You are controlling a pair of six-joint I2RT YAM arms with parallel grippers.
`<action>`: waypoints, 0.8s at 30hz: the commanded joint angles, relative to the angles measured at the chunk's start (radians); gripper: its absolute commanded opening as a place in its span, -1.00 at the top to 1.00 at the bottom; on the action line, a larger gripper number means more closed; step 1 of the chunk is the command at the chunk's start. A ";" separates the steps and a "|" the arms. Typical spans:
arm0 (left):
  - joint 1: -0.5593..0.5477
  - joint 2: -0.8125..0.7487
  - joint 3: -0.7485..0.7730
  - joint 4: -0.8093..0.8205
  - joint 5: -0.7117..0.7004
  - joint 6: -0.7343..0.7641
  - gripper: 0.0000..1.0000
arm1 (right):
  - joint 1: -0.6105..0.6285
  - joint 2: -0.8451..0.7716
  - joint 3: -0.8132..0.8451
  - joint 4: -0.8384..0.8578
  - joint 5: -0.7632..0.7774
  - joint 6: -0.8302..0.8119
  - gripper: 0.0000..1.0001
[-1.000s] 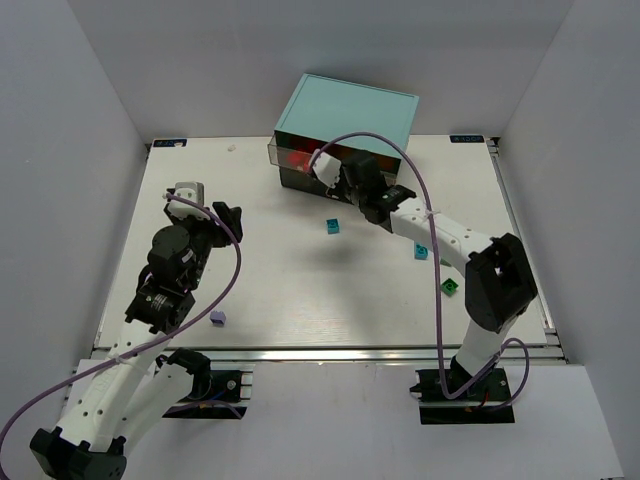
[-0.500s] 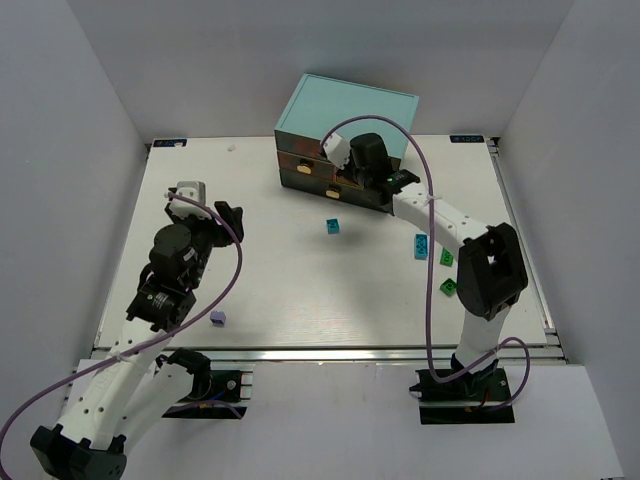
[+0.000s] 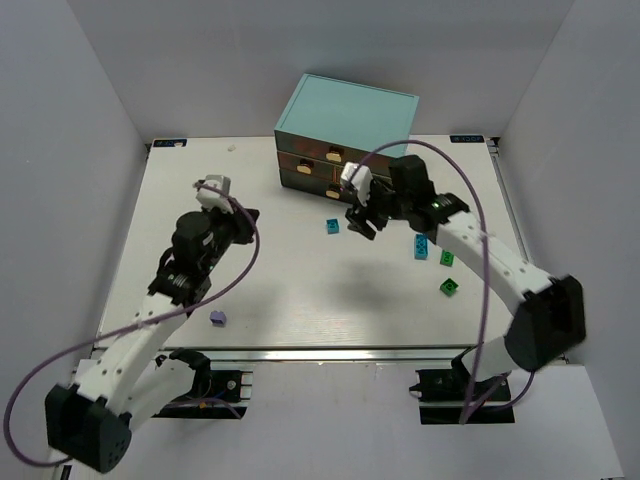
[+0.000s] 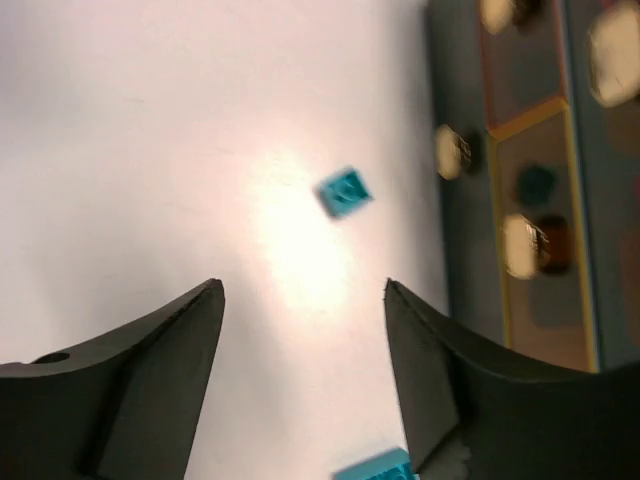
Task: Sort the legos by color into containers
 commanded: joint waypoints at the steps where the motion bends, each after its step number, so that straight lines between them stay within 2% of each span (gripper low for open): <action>1: 0.007 0.143 0.031 0.068 0.160 -0.126 0.64 | -0.005 -0.184 -0.147 0.078 -0.300 0.137 -0.44; 2: 0.007 0.176 0.043 0.077 0.190 -0.153 0.66 | -0.014 -0.243 -0.236 0.105 -0.309 0.159 -0.52; 4: 0.016 0.278 0.070 0.131 0.223 -0.240 0.66 | -0.023 -0.294 -0.308 0.153 -0.321 0.194 -0.53; 5: 0.016 0.312 0.080 0.151 0.233 -0.269 0.66 | -0.033 -0.331 -0.366 0.170 -0.336 0.211 -0.45; 6: 0.016 0.382 0.089 0.174 0.237 -0.313 0.63 | -0.063 -0.350 -0.390 0.188 -0.347 0.254 -0.29; 7: 0.016 0.415 0.100 0.235 0.227 -0.391 0.51 | -0.075 -0.382 -0.414 0.222 -0.367 0.273 0.35; 8: 0.016 0.452 0.101 0.275 0.227 -0.427 0.46 | -0.089 -0.393 -0.414 0.239 -0.367 0.300 0.75; 9: 0.016 0.514 0.100 0.371 0.205 -0.465 0.42 | -0.123 -0.403 -0.419 0.256 -0.367 0.349 1.00; 10: 0.016 0.551 0.092 0.421 0.193 -0.539 0.37 | -0.132 -0.414 -0.419 0.271 -0.370 0.363 1.00; 11: 0.016 0.585 0.088 0.471 0.172 -0.570 0.27 | -0.155 -0.434 -0.422 0.280 -0.393 0.377 1.00; 15: 0.016 0.760 0.107 0.708 0.090 -0.671 0.07 | -0.198 -0.508 -0.460 0.330 -0.412 0.418 1.00; 20: 0.016 0.995 0.251 0.811 0.119 -0.753 -0.13 | -0.221 -0.580 -0.459 0.307 -0.403 0.406 1.00; 24: 0.016 1.105 0.371 0.854 0.116 -0.789 -0.22 | -0.223 -0.609 -0.456 0.290 -0.392 0.383 1.00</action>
